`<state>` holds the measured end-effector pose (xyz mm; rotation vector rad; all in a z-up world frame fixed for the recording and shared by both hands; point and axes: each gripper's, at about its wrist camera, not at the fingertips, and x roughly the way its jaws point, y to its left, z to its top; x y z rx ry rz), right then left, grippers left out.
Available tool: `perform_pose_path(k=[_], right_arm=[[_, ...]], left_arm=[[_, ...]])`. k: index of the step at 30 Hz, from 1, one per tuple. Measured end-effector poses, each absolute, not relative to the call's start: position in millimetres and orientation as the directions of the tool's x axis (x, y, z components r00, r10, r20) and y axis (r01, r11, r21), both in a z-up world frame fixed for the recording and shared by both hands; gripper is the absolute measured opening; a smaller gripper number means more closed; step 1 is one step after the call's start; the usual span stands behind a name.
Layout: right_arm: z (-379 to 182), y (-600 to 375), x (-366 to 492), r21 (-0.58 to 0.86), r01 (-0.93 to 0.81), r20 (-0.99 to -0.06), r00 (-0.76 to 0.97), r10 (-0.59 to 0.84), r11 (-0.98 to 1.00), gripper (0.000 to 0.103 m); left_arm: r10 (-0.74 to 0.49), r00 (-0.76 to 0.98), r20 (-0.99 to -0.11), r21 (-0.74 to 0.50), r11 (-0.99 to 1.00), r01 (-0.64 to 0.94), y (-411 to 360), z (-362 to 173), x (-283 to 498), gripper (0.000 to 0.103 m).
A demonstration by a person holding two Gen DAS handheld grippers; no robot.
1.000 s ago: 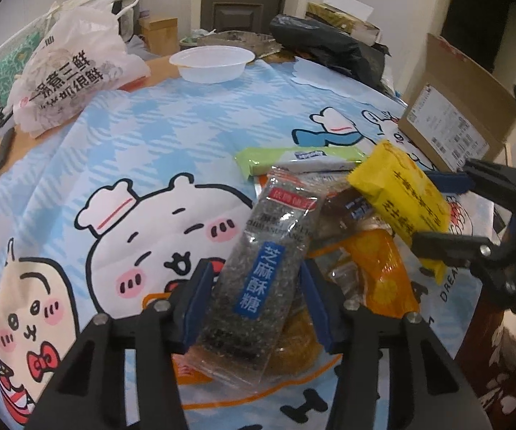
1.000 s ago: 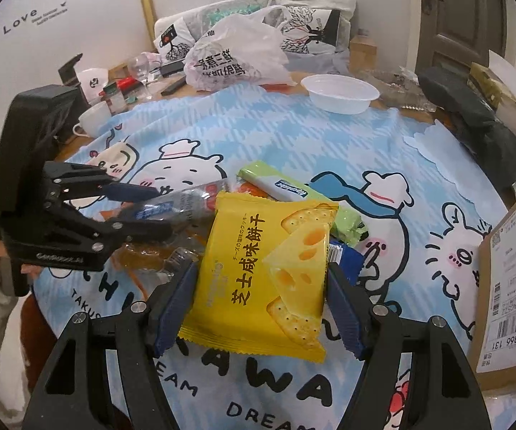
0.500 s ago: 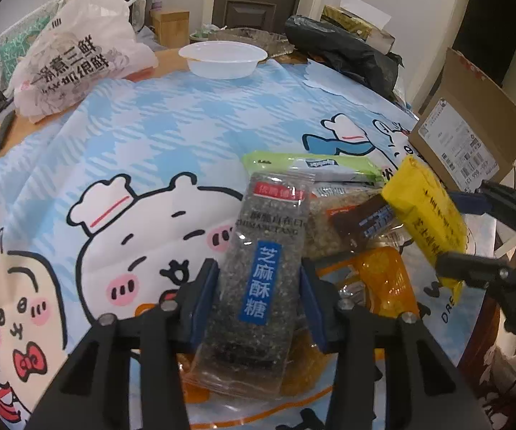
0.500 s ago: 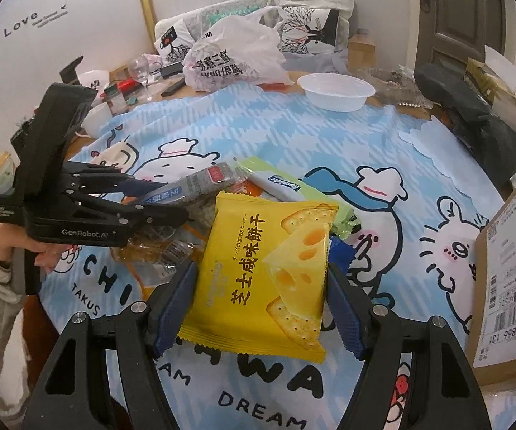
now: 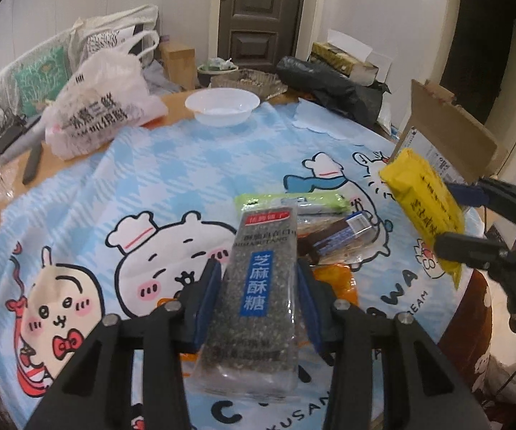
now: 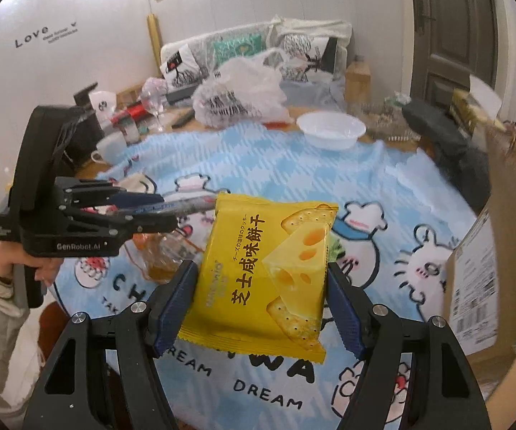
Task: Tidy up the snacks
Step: 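Lift the yellow bag with the right gripper while the left lifts the sesame-candy bar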
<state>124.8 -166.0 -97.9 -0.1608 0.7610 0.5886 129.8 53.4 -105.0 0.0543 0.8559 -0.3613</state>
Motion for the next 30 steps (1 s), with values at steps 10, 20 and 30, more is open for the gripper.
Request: perform_pose_path(k=[10,20,30], right_arm=[[-81,-187,108,0.056,-0.551,-0.661,0.604,0.445,0.832,0.068],[-47,-221,108,0.056,-0.523,-0.597,0.665,0.448,0.85,0.068],[-36,-252,103,0.056,-0.49,-0.578,0.694,0.428,0.87,0.068]], left_arm=[[-0.3,0.614,-0.73,-0.097,0.935,0.341,34,-97,120,0.038],[-0.309,0.679,-0.665,-0.031,0.921,0.389,-2,-43,118,0.037],[-0.332,0.659,-0.674,-0.036,0.907,0.42,-30,-48,123,0.037]])
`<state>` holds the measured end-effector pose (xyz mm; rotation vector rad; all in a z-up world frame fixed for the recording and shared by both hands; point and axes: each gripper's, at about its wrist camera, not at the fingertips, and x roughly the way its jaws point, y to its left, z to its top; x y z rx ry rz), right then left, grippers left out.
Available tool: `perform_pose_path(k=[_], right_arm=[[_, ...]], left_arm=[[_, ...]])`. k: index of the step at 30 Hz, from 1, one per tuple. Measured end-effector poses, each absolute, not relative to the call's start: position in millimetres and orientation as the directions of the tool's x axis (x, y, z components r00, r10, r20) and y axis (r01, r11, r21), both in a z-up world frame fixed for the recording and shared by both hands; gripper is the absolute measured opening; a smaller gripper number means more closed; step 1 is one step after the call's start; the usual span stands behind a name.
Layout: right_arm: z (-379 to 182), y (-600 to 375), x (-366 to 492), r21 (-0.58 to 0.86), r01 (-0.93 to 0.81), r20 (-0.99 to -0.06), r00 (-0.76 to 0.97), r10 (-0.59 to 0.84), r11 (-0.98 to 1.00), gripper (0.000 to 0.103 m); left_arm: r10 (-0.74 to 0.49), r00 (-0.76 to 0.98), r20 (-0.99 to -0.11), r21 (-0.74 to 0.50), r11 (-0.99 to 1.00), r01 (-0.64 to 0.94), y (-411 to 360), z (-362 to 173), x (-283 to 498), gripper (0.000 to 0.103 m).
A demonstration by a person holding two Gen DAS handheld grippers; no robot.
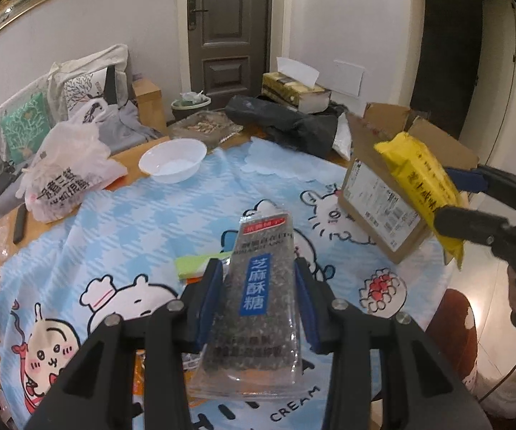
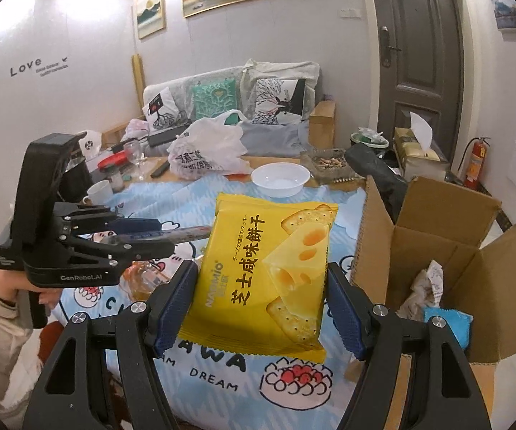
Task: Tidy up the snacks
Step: 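Lift the yellow bag with the right gripper while the left lifts the sesame-candy bar, then drop the yellow bag into the box with the right gripper while the left holds the sesame bar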
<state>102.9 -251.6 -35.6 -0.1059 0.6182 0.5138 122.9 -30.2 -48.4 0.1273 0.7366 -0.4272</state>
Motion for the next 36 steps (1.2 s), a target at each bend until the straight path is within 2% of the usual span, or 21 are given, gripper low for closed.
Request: perform_pose_path(k=[13,22,23,24,25,30,32,36], right_arm=[[-4,-291,111,0.095,-0.463,-0.52,0.732,0.44,0.882,0.068],[8,-337,121,0.057,-0.383,-0.516,0.779,0.355,0.922,0.068],[5,-344,124,0.061,-0.364,-0.523,0.782,0.341,0.929,0.068],[2,-351,127,0.068,-0.348,-0.528,0.783,0.33,0.935,0.068],[-1,-359,130,0.077,-0.332,-0.536,0.781,0.32,0.94,0.068],[-23,-392,150,0.112,-0.268,-0.592,0.756,0.281,0.957,0.067],[-30,-396,158,0.082,-0.246,-0.613,0.752,0.244,0.966,0.058],[-41,-408,170,0.084,-0.238,-0.638,0.733,0.236,0.968,0.058]], left_arm=[[-0.394,0.715,-0.578,0.018,0.87,0.493,-87,25,123,0.037],[-0.459,0.691,-0.559,0.053,0.812,0.582,-172,50,135,0.037],[-0.466,0.683,-0.562,0.056,0.803,0.593,-185,49,138,0.034],[-0.478,0.672,-0.565,0.049,0.794,0.606,-195,47,140,0.019],[-0.49,0.66,-0.569,0.038,0.786,0.617,-202,46,143,0.014],[-0.481,0.616,-0.624,0.035,0.77,0.637,-246,25,166,0.014],[-0.485,0.593,-0.643,0.013,0.767,0.641,-254,16,173,0.014],[-0.478,0.577,-0.662,0.0,0.77,0.638,-261,4,186,0.014]])
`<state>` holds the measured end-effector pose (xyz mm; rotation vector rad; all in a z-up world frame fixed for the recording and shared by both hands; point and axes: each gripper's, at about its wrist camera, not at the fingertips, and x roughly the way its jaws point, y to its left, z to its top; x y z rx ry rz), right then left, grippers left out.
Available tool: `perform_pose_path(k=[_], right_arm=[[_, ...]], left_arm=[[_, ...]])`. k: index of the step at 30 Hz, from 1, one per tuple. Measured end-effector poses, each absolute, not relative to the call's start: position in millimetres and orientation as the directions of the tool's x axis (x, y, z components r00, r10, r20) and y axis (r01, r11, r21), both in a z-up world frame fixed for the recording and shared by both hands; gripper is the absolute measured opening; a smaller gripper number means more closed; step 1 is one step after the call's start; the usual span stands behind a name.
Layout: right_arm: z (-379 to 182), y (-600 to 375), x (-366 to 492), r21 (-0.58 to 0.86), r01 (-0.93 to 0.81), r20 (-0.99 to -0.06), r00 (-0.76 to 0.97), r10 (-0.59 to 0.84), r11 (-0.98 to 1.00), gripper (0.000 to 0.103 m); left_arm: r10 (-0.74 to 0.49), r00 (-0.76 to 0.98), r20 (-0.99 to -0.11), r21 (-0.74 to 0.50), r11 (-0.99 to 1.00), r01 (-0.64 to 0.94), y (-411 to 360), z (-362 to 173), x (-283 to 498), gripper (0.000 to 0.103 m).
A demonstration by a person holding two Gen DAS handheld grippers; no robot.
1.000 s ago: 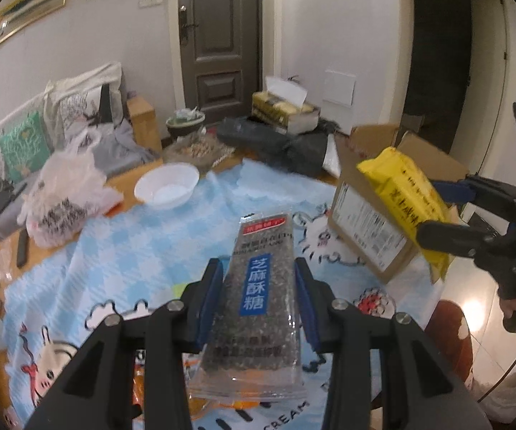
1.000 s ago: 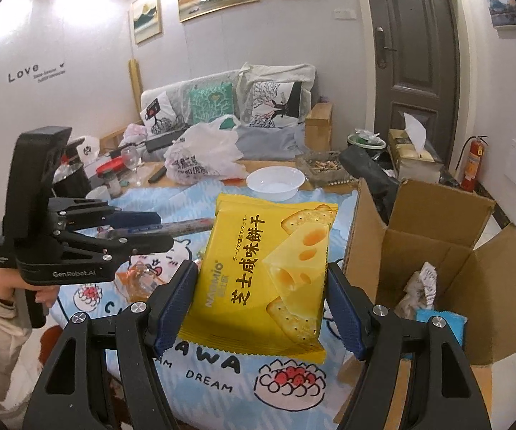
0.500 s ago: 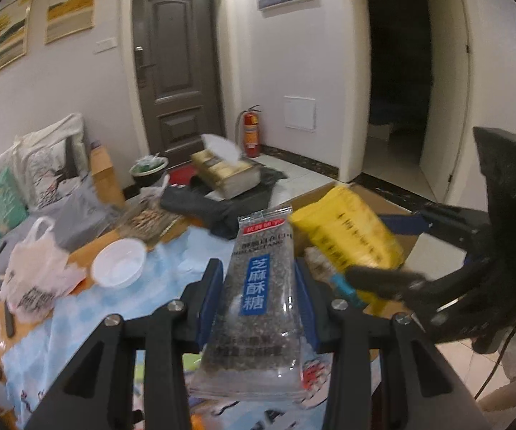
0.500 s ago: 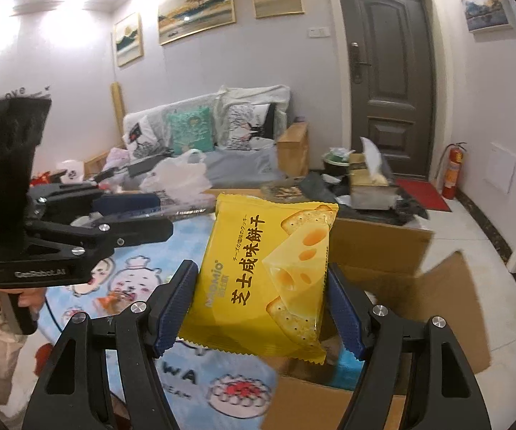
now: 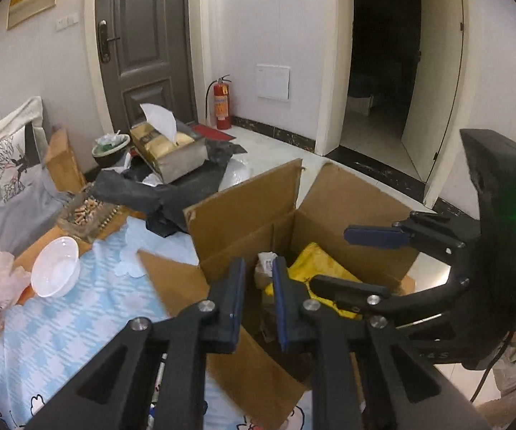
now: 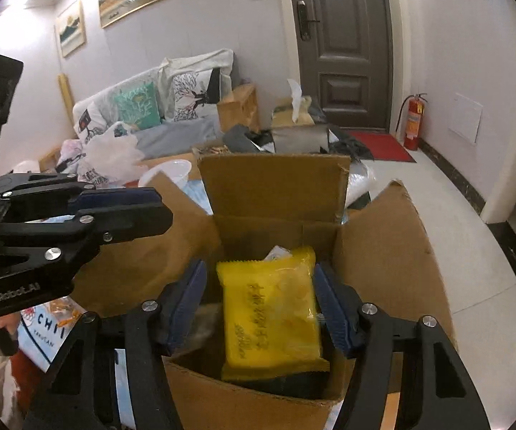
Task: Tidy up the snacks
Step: 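Drop the yellow bag into the box with the right gripper while the left holds the sesame bar, then grasp the blue-wrapped chocolate bar with the right gripper and lift it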
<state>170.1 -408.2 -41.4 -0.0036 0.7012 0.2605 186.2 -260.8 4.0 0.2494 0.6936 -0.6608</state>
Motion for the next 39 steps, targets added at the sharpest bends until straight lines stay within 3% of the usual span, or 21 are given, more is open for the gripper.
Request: perform_pose_path(k=[4,8,16,24,32,39], right_arm=[[-47,-414,174,0.08,-0.246,-0.646,0.725,0.239,0.966,0.058],[-49,-412,175,0.088,-0.246,-0.648,0.722,0.243,0.965,0.059],[-40,-401,165,0.086,-0.265,-0.639,0.725,0.257,0.961,0.06],[-18,-367,138,0.049,-0.315,-0.615,0.738,0.277,0.948,0.065],[-1,-308,113,0.002,-0.405,-0.595,0.734,0.326,0.914,0.068],[-9,-231,107,-0.003,-0.527,-0.631,0.661,0.407,0.85,0.07]], left_arm=[[-0.477,0.574,-0.666,0.003,0.767,0.642,-264,1,189,0.017],[-0.478,0.581,-0.659,0.006,0.769,0.639,-260,2,191,0.033],[-0.495,0.594,-0.634,-0.012,0.775,0.632,-241,15,178,0.044],[-0.51,0.64,-0.575,-0.02,0.79,0.612,-198,40,146,0.062],[-0.471,0.705,-0.53,-0.024,0.84,0.542,-123,55,114,0.068],[-0.387,0.756,-0.528,-0.039,0.9,0.434,-38,43,94,0.074]])
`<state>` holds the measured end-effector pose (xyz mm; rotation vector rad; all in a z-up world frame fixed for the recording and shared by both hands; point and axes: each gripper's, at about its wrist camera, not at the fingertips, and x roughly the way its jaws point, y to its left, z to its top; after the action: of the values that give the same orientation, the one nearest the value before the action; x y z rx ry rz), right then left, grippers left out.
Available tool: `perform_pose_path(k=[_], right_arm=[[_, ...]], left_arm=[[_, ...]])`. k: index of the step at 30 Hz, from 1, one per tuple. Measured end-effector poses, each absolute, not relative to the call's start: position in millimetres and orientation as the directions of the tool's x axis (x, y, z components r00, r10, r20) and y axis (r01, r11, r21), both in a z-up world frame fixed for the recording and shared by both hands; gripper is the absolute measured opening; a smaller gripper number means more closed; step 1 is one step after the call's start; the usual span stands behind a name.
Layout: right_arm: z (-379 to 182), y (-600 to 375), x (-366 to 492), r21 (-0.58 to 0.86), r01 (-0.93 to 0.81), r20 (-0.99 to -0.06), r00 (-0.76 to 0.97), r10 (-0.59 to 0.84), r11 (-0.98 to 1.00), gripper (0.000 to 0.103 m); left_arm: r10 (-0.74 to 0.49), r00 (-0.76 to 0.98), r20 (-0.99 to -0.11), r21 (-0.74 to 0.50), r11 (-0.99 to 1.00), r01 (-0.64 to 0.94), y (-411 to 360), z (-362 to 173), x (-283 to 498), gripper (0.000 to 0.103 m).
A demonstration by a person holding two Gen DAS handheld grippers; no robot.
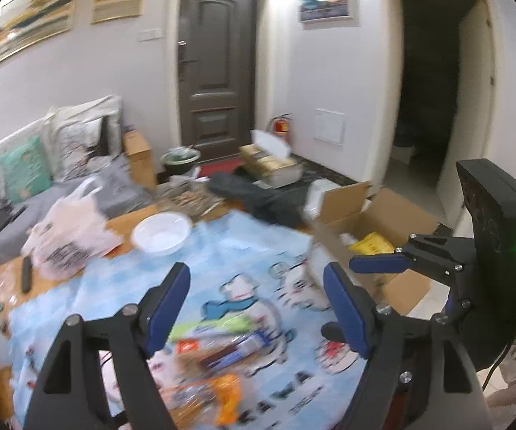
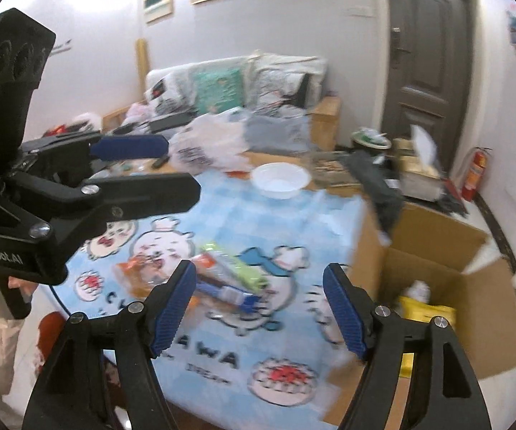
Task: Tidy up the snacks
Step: 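Grasp the blue-wrapped chocolate bar with the right gripper and lift it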
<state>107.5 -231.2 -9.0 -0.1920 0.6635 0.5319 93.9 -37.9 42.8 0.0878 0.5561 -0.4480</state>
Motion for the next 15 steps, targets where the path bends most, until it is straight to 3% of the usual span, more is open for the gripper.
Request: perform_pose_path(k=[9,15], right_arm=[[-64,-151,118,0.028,-0.628,-0.726,0.522,0.448,0.778,0.07],[-106,-123,136,0.034,-0.668,-0.781,0.446,0.436,0.743,0.07]], left_arm=[[-0.292,0.736,-0.611,-0.11,0.952,0.287,55,-29,92,0.074],[-0.303,0.684,-0.663,-0.184,0.952,0.244,80,-82,104,0.074]])
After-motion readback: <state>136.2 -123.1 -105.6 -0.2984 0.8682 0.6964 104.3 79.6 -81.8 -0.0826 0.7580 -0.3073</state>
